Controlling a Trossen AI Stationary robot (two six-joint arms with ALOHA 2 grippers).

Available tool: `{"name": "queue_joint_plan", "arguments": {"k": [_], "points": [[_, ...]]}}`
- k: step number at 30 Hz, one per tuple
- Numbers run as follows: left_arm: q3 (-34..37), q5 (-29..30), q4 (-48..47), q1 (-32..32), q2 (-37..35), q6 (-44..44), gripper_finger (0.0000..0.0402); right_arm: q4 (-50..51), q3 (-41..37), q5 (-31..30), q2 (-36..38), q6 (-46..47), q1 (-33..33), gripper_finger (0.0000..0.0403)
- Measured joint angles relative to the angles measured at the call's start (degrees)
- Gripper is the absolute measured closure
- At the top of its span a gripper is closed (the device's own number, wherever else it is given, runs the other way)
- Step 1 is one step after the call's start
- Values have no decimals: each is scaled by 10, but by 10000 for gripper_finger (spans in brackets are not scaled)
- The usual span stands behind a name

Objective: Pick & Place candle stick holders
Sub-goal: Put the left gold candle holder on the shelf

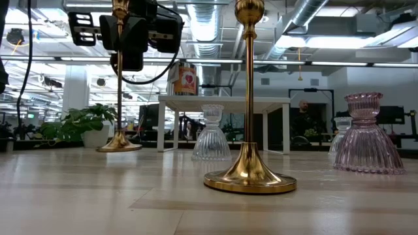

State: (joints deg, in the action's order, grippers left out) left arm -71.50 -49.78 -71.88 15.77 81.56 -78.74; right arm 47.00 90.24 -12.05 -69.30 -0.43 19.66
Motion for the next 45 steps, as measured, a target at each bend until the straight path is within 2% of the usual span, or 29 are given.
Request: {"name": "queue_joint_plan", "arguments": {"k": [20, 33, 45], "points": [[0, 3, 18, 0, 0, 2, 345, -8, 0, 0, 0, -1, 0, 107], [0, 7, 57, 0, -4, 4, 286, -8, 0, 0, 0, -1, 0, 107], [-1, -15, 94, 8, -45, -10, 197, -21, 0, 0, 0, -4, -7, 107]]}}
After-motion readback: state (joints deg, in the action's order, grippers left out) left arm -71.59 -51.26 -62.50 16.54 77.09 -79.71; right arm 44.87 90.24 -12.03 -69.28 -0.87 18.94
